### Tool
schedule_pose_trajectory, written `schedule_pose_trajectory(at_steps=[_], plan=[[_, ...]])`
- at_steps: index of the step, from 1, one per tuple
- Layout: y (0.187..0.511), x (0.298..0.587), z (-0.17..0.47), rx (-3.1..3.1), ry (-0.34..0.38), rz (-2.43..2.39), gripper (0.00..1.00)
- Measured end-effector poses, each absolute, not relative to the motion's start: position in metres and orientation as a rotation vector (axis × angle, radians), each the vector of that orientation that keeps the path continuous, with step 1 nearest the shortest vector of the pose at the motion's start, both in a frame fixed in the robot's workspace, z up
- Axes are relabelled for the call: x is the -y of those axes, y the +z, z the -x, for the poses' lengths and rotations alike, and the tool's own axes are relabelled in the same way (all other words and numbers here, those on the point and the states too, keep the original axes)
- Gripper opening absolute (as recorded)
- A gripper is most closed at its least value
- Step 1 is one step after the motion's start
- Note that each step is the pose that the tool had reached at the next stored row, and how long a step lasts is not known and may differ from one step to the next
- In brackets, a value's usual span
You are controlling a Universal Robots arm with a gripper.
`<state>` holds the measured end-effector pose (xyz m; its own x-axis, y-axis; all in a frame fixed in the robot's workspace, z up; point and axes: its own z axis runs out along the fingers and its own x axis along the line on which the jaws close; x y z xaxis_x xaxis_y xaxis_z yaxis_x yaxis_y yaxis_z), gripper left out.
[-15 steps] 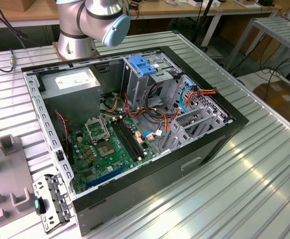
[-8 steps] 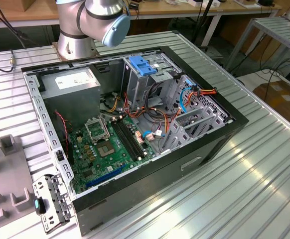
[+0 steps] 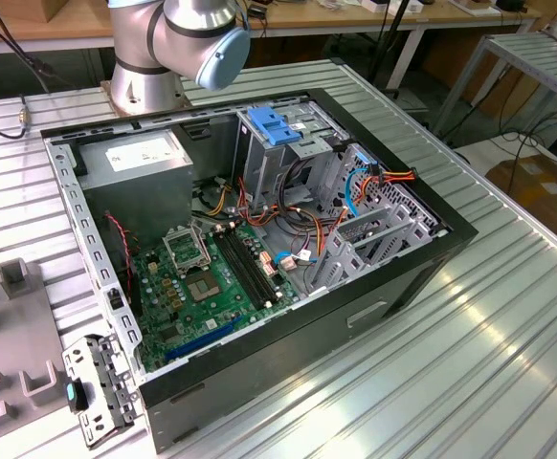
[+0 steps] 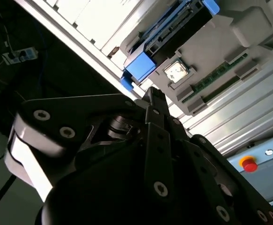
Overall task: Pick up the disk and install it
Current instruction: 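Pick up the disk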
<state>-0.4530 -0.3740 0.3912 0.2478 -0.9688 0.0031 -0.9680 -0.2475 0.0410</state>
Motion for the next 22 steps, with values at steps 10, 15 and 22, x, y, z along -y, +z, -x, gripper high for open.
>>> schedule_pose_trajectory(at_steps=[10, 15, 22], plan=[[0.3913, 0.3739, 0.453, 1.851, -0.034, -2.495, 0.11], [0.3913, 0.3739, 0.4529, 1.85, -0.034, -2.496, 0.11], [0.3912, 0.374, 0.4529, 1.816, -0.033, -2.52, 0.11]])
